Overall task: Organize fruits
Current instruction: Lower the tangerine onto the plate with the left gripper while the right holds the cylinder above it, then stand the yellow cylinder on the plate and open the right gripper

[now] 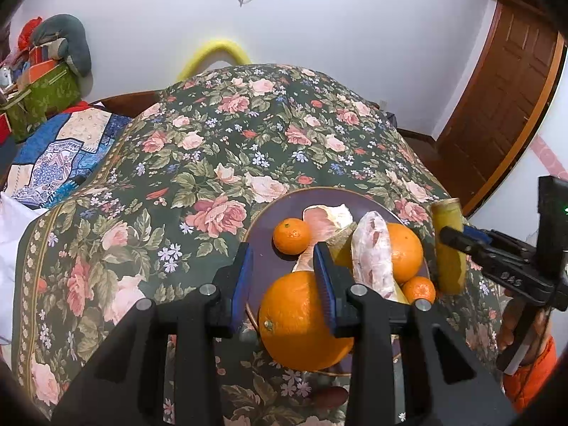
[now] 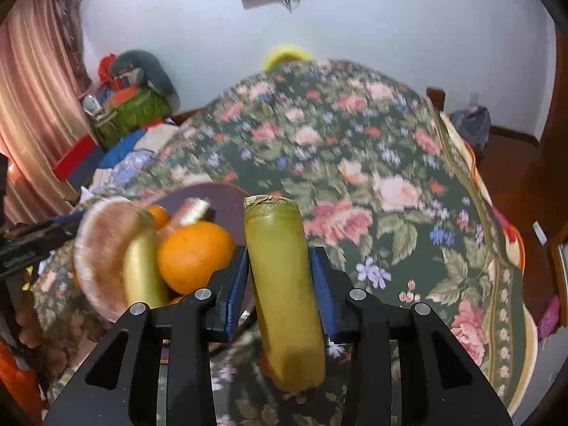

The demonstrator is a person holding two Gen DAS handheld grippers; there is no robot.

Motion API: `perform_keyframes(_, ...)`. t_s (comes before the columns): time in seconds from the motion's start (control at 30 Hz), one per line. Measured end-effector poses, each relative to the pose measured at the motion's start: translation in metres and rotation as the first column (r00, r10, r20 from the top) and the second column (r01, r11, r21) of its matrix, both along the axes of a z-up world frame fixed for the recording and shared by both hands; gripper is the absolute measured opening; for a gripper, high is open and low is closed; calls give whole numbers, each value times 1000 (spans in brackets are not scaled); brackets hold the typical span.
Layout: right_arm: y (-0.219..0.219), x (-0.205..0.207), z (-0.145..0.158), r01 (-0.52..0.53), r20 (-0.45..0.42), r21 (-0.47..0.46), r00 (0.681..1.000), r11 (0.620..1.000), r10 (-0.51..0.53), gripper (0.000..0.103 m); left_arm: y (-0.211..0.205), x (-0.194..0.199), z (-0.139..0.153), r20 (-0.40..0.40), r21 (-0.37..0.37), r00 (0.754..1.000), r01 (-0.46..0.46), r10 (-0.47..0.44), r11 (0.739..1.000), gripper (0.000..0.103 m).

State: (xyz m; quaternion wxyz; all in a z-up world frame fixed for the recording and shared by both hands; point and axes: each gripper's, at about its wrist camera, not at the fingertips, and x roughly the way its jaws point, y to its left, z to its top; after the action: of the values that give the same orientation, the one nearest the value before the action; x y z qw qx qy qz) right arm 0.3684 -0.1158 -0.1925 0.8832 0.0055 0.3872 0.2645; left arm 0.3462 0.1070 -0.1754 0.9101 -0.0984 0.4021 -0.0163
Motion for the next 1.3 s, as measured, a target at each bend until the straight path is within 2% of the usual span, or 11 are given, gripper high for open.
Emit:
perform_keyframes(0.2, 23, -20, 37, -87, 76, 24, 993, 996, 85, 32, 1, -9, 12, 40, 11, 999, -11, 11, 1000, 35)
perform_keyframes(0.27, 38, -27, 47, -108, 121, -9, 987, 994, 108, 32, 2, -11, 16, 50, 3, 999, -12, 11, 1000, 35)
perform_keyframes(0.37, 53, -27, 54, -156, 117, 9, 981, 988, 154, 31, 4, -14, 20, 64, -3, 998, -10, 11, 1000, 35)
perform_keyframes(0.53, 78, -18, 50, -159, 129, -30, 978, 987, 161, 32, 6, -19, 24, 81, -14, 997, -7, 8, 1000, 35)
perform_keyframes(0.63, 83, 0, 36, -154, 43, 15, 987, 988, 153, 32, 8, -21, 24, 81, -23, 997, -4, 6, 1000, 35)
perform_keyframes(0.73, 85, 12, 17, -121, -26, 8, 992, 993, 121, 32, 9, -21, 21, 75, -21, 997, -3, 4, 1000, 35)
perform_keyframes(0.83, 80, 13, 7, -124, -78, 74, 988, 989, 130, 32, 10, -21, 18, 70, -20, 998, -2, 3, 1000, 35)
perform_keyframes(1.03, 79, -3, 22, -129, -21, 29, 991, 991, 129, 33, 8, -20, 15, 64, -27, 998, -2, 4, 1000, 35)
perform_keyframes(1.13, 77, -9, 30, -132, 20, 8, 991, 991, 132, 43, 5, -21, 16, 65, -26, 998, 4, -2, 1000, 35)
perform_keyframes(1.3, 70, -18, 32, -120, 39, -7, 992, 993, 121, 43, 0, -26, 21, 70, -21, 997, 15, -14, 1000, 35)
